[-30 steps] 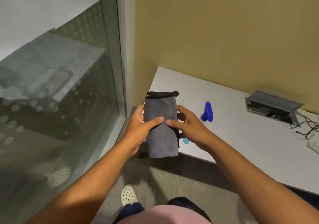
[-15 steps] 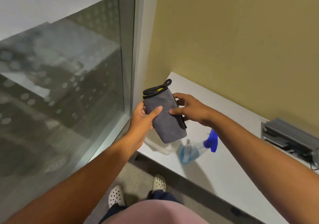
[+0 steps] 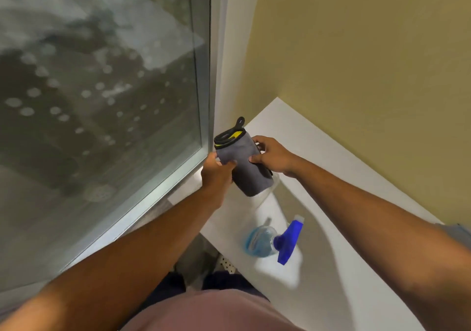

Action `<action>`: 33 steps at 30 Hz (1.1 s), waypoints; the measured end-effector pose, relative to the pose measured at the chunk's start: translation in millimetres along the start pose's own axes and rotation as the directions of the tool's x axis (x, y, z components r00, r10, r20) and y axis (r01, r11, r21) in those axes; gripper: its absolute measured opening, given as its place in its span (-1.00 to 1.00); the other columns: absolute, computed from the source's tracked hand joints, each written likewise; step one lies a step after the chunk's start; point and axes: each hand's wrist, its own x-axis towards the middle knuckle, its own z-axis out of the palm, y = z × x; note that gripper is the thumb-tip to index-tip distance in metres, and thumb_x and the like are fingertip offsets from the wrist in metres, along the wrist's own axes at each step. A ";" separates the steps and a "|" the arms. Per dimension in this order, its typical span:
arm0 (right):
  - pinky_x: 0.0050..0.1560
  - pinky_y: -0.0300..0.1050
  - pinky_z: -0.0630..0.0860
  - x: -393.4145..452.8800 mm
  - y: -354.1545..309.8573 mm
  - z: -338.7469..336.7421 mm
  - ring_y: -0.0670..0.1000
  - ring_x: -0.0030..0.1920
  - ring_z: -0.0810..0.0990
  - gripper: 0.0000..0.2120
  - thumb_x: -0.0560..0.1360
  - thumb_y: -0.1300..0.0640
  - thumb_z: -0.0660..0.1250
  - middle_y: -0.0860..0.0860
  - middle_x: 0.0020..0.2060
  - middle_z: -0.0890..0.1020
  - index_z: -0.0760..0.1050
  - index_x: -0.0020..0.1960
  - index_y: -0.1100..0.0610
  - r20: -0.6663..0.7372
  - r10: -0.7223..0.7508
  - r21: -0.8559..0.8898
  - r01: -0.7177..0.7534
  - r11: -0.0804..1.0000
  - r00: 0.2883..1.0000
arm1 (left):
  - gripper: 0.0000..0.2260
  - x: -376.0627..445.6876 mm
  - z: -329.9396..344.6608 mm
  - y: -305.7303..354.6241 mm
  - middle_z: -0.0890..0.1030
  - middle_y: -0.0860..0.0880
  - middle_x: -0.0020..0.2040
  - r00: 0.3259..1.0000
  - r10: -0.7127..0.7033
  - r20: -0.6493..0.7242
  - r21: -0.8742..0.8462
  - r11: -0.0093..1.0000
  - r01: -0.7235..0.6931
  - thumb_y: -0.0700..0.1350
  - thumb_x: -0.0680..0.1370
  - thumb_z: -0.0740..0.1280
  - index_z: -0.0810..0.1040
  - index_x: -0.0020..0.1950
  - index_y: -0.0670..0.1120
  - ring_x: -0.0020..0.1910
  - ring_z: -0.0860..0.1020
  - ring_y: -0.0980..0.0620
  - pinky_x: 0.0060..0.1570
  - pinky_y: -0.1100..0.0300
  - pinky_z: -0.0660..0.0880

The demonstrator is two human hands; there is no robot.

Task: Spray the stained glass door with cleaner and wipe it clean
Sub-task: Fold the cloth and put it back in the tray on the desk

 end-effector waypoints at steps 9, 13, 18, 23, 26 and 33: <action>0.21 -0.03 0.59 7.1 40.3 10.5 0.12 0.18 0.67 -0.62 0.49 0.25 0.46 0.09 0.21 0.69 0.59 0.30 0.15 -0.103 -0.050 -0.066 0.043 0.997 0.993 | -0.63 15.3 22.9 -39.1 0.69 -0.13 0.28 0.984 -0.039 -0.174 0.156 0.986 0.066 -0.17 0.62 0.48 0.54 0.42 -0.10 0.28 0.67 -0.21 0.34 -0.23 0.60; 0.07 -0.40 0.55 -10.6 53.5 2.4 -0.03 0.08 0.66 -0.71 0.56 0.25 0.45 -0.03 0.15 0.66 0.59 0.27 0.13 -0.167 -0.126 0.005 0.129 0.992 0.978 | -0.65 24.7 21.4 -48.5 0.72 -0.12 0.30 0.986 0.023 -0.168 0.291 0.956 0.028 -0.09 0.63 0.46 0.60 0.42 -0.09 0.28 0.68 -0.21 0.35 -0.25 0.60; -0.04 -0.43 0.50 -58.2 94.0 -6.0 -0.25 0.00 0.64 -0.68 0.57 0.36 0.37 -0.11 0.09 0.69 0.64 0.19 0.01 0.038 -0.263 -0.092 0.265 0.960 0.964 | -0.59 22.4 9.3 -52.1 0.67 -0.15 0.39 0.999 0.032 -0.033 0.472 0.881 -0.012 -0.09 0.66 0.43 0.55 0.50 -0.14 0.37 0.63 -0.23 0.42 -0.23 0.55; 0.12 -0.26 0.60 -104.6 134.4 15.4 -0.13 0.32 0.51 -0.40 0.52 0.10 0.54 -0.21 0.40 0.51 0.41 0.44 -0.25 0.367 -0.240 -0.114 0.300 0.947 0.899 | -0.67 5.1 -26.9 -56.2 0.70 -0.13 0.29 0.943 0.324 -0.069 0.713 0.678 -0.181 -0.17 0.65 0.42 0.61 0.43 -0.11 0.22 0.69 -0.14 0.25 -0.02 0.64; 0.27 -0.26 0.56 -120.7 149.2 40.4 -0.15 0.45 0.39 -0.23 0.47 -0.05 0.58 -0.27 0.47 0.41 0.25 0.53 -0.34 0.339 -0.292 -0.112 0.346 0.931 0.894 | -0.68 -0.4 -48.3 -57.0 0.63 -0.16 0.18 0.862 0.501 -0.075 0.834 0.505 -0.221 -0.25 0.60 0.45 0.66 0.36 -0.13 0.14 0.65 -0.16 0.06 0.01 0.67; 0.20 -0.13 0.62 -127.9 161.4 78.9 -0.12 0.31 0.56 -0.40 0.48 -0.22 0.53 -0.16 0.32 0.59 0.49 0.43 -0.03 0.165 -0.440 -0.140 0.462 0.876 0.883 | -0.72 3.4 -74.4 -67.1 0.69 -0.21 0.21 0.895 0.445 -0.036 0.867 0.459 -0.194 -0.29 0.67 0.35 0.66 0.37 -0.18 0.16 0.67 -0.22 0.08 0.11 0.51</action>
